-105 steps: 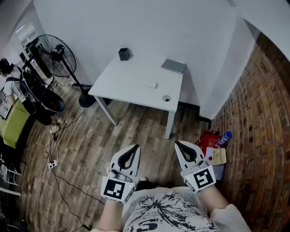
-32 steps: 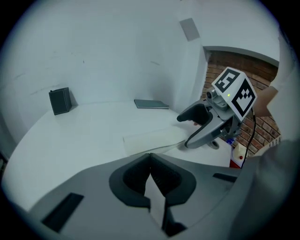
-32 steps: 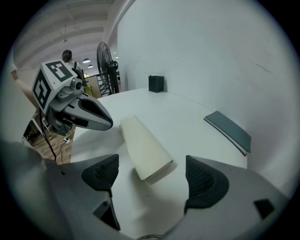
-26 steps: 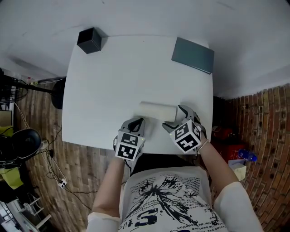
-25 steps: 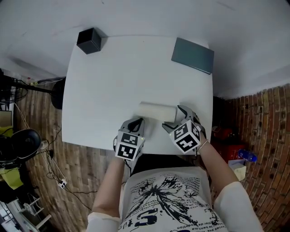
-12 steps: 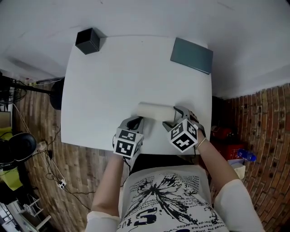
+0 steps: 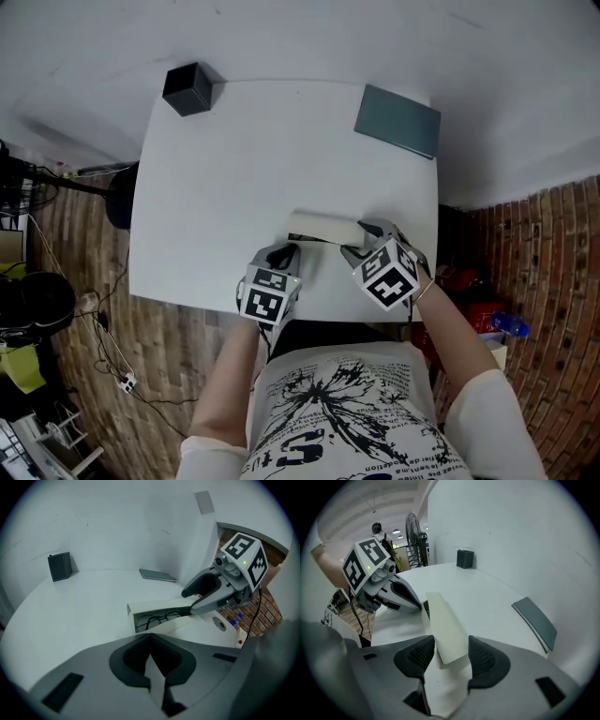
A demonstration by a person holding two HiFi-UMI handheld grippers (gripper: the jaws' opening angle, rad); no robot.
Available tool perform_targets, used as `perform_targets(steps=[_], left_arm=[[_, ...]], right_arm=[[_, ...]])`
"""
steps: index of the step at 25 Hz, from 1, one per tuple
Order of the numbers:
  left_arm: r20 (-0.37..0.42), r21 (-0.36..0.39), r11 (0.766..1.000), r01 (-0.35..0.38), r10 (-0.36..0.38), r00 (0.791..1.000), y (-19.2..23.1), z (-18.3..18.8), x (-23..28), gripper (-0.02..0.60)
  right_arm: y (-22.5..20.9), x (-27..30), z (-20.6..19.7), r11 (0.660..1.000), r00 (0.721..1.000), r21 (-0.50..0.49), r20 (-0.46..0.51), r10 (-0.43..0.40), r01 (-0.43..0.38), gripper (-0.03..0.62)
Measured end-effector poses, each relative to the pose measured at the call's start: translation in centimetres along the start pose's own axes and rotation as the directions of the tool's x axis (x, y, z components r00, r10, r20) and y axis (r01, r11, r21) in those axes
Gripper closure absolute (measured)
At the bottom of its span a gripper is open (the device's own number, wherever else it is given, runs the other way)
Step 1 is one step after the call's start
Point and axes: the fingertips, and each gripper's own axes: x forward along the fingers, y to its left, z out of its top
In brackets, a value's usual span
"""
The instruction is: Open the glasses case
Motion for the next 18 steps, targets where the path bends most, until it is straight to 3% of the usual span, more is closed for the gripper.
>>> perform_targets(steps=[5, 10, 18], left_arm=[[-0.006, -0.002, 1.000, -0.005, 0.005, 1.000, 0.0, 0.1, 0.1, 0.569], [-0.005, -0.007, 1.000, 0.003, -0.004, 1.000, 0.0, 0.2, 0.1, 0.569], [0.001, -0.010, 1.000, 0.011, -0.011, 1.000, 0.0, 0.2, 0.1, 0.569]], right_arm=[[-1.5, -0.4, 1.3, 0.998, 0.998, 0.052, 0.058, -0.025, 0.022, 0.439], [-3.3, 0.2, 1.6, 0.996, 0.996, -0.012, 0.030, -0.087, 0.088, 0.491], [-5.8, 1.6, 2.1, 0.995, 0.995, 0.027, 0.022, -0.101, 0.100, 0.505]])
